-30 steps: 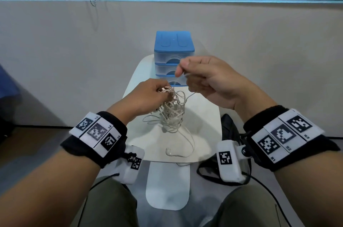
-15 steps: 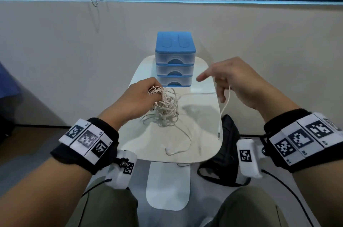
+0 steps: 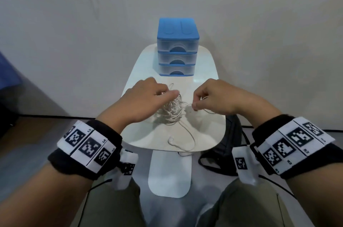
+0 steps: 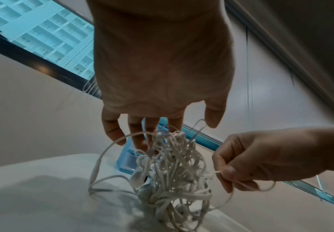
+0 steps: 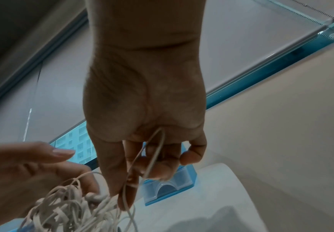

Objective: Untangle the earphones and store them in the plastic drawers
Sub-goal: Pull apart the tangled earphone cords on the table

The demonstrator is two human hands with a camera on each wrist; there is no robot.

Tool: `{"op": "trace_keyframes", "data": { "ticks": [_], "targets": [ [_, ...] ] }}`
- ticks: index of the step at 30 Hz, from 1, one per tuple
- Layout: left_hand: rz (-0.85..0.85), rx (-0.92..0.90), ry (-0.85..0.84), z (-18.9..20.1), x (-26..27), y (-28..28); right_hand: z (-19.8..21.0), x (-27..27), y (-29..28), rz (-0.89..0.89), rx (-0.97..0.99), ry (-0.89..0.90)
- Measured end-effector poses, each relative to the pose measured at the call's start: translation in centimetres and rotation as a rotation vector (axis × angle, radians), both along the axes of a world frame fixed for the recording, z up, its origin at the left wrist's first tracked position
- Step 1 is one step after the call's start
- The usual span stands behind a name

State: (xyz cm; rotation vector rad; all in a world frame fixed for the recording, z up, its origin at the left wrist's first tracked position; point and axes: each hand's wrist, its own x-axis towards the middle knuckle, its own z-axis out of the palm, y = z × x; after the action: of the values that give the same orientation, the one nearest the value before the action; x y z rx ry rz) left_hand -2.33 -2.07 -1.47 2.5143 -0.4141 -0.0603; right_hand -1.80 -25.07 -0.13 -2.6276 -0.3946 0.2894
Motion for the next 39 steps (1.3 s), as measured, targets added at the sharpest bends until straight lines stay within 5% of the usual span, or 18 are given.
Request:
{"op": "trace_keyframes", "data": {
  "ticks": [4,9,13,17,24,39],
  "targets": [
    [0.044,0.084,-0.174,0.4,0.5,-1.2,0.3,0.2,0.3,-0.037,0.059,-0.07],
    [-0.233,0.199,-0.007,0.8,1.7,-2.4,1.2,0.3,0.7,-0.107,0.196,-0.149],
    [-0.119,0.282,-0.141,0.8,2.7,-2.6,2.0,0.4,0.2,-0.167,0.394,-0.13],
    [0.043,0.105,-0.21,0.5,3.1,-2.0,2.8,0.4,-0.5,-0.207,0.521,-0.137],
    [0.041,0.002,-0.192,-0.6,1.9,-2.4,2.8,-0.7,-0.4,-0.045,0.35,0.215],
    [-0.012,-0.214,0.024,-0.4,0.2,-2.3,-0.4,-2.1,2.7,-0.059,0.251,0.132]
  ]
}}
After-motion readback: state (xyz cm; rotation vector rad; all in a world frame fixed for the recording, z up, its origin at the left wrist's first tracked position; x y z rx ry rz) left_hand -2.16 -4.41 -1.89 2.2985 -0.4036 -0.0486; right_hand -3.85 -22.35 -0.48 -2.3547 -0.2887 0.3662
